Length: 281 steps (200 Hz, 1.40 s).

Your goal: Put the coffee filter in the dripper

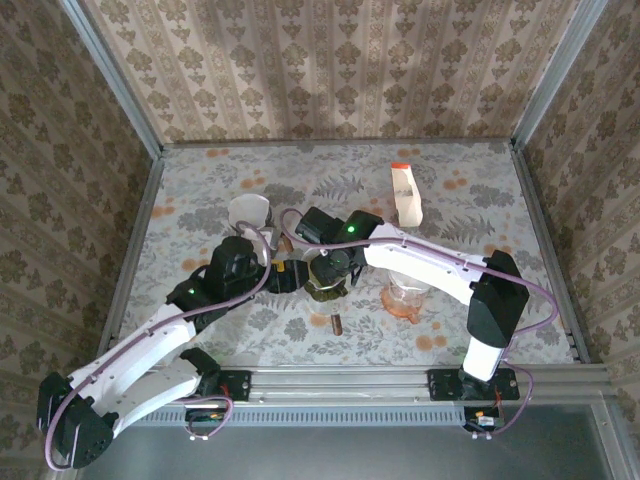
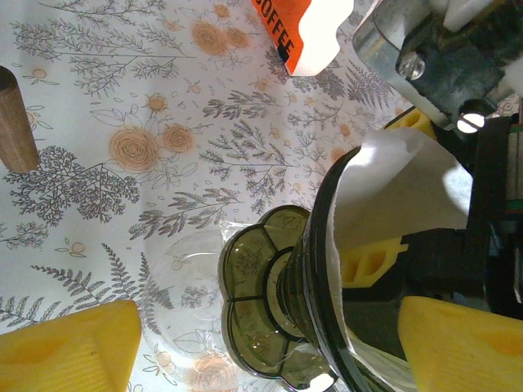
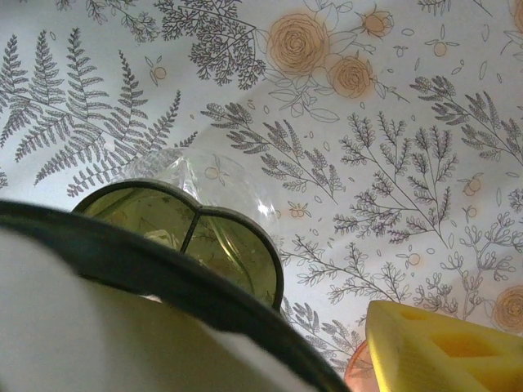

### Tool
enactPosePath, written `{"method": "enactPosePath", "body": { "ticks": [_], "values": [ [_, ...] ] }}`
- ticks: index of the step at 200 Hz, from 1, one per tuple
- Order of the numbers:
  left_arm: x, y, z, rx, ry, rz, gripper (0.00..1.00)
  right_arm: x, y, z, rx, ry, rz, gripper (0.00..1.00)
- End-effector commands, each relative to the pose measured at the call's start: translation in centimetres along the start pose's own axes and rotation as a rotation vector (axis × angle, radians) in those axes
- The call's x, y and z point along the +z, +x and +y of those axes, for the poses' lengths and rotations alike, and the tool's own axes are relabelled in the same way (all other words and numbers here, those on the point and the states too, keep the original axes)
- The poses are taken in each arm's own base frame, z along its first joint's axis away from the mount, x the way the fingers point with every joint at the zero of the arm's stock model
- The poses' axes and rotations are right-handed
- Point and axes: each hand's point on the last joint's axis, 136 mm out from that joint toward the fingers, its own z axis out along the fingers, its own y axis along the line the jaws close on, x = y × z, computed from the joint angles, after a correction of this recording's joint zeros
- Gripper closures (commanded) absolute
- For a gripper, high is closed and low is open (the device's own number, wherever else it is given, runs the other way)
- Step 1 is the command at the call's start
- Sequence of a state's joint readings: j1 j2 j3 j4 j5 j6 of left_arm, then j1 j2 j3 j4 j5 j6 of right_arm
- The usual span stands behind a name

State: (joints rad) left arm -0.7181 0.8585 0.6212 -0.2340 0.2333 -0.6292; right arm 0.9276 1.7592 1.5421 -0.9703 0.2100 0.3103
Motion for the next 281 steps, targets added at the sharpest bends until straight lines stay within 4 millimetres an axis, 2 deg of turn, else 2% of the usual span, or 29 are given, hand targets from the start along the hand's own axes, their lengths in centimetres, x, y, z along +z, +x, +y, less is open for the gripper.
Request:
{"method": "enactPosePath", "body": {
  "ticks": [1, 57, 80, 134, 171, 214, 247, 281],
  "values": [
    [0.2, 0.1, 0.1, -0.021, 0.013, 0.002, 0.16, 1.2, 0.7, -0.2, 0.006, 0.033, 0.023, 0.33],
    [0.3, 0.3, 0.2, -0.026, 0.01, 0.005, 0.17, 1.7, 1.0, -0.3, 0.015, 0.043, 0.031, 0.33],
    [0.4, 0.4, 0.3, -0.027, 0.008, 0.008, 0.18, 1.3, 0.6, -0.3, 0.024, 0.037, 0.008, 0.33],
    [0.4, 0.6, 0.4, -0.03, 0.004, 0.012, 0.23, -2.9, -1.9, -0.8, 0.056, 0.016, -0.123, 0.3],
    [0.5, 0.7, 0.6, -0.036, -0.001, 0.012, 0.24, -5.6, -2.2, -1.5, 0.092, 0.0, -0.187, 0.27],
    [0.5, 0.7, 0.6, -0.038, 0.001, 0.011, 0.23, -7.9, -0.6, -3.1, 0.141, 0.011, -0.235, 0.28],
    [0.6, 0.7, 0.7, -0.039, 0.001, 0.011, 0.24, -7.5, 0.9, -3.8, 0.159, 0.03, -0.217, 0.32],
    [0.6, 0.6, 0.7, -0.041, 0.0, 0.01, 0.24, -6.7, 1.5, -3.6, 0.16, 0.03, -0.197, 0.36]
  ]
}}
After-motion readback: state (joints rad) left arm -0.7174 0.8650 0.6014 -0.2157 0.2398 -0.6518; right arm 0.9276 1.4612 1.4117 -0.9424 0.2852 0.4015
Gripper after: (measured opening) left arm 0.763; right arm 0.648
